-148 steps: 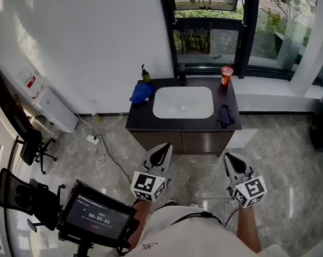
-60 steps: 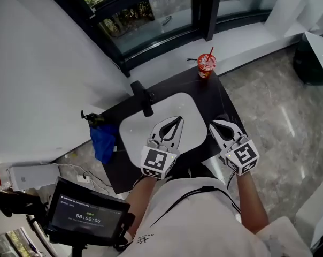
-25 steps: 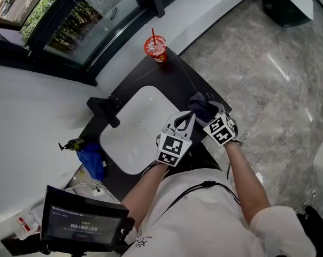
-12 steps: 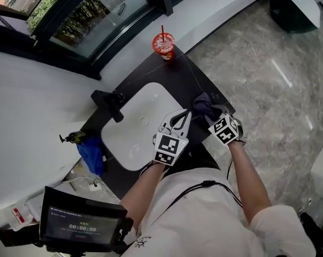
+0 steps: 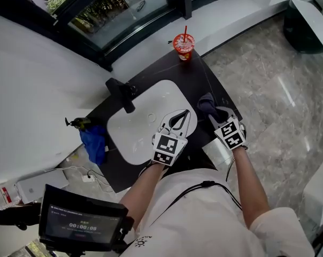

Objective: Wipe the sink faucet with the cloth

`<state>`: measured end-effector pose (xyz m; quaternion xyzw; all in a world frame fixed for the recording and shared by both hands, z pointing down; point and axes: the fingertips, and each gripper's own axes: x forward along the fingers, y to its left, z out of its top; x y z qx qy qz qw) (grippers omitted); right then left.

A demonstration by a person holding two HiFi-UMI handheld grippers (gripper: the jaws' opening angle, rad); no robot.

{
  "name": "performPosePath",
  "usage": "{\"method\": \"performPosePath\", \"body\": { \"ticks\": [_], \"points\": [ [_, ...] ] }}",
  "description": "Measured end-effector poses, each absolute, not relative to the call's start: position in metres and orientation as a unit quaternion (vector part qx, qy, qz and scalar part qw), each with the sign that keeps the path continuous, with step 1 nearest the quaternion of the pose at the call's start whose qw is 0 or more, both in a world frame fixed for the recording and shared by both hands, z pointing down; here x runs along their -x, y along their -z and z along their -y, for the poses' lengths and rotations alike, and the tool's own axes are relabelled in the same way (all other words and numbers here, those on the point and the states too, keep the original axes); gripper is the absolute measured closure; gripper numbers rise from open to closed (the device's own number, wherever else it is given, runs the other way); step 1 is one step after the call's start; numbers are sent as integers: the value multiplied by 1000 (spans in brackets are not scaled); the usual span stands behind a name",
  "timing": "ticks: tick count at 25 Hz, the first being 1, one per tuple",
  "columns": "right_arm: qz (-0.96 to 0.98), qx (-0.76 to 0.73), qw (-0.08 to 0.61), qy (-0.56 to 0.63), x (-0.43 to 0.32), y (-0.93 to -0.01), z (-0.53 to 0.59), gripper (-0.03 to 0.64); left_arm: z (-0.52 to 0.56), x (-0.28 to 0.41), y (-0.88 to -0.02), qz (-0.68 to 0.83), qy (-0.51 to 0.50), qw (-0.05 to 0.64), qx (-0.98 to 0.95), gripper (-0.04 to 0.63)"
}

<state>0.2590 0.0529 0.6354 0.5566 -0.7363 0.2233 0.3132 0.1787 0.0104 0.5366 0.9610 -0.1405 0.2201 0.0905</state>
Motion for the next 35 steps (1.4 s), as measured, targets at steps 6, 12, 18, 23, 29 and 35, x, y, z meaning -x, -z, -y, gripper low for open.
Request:
{"method": "performPosePath", "body": {
  "ticks": [6,12,18,23,29,35],
  "points": [
    [778,-534,275,-182,-225,-592,-10,506,23,-131,-514,219,-190,91,-953,601],
    [836,-479,240,-119,-166,-534,48,506,55,-51,-477,327,-154,84,-929,601],
    [882,-411,217,-74,-96,-501,96,506,74,21,-460,416,-135,77,-896,601],
    [903,-369,213,-48,-56,-488,125,506,81,65,-453,473,-121,77,-869,601],
    [910,-341,236,-24,-33,-493,191,506,99,90,-468,498,-118,95,-854,601],
    [910,-321,264,-2,-24,-488,232,506,99,87,-465,499,-121,99,-853,601]
  ]
}}
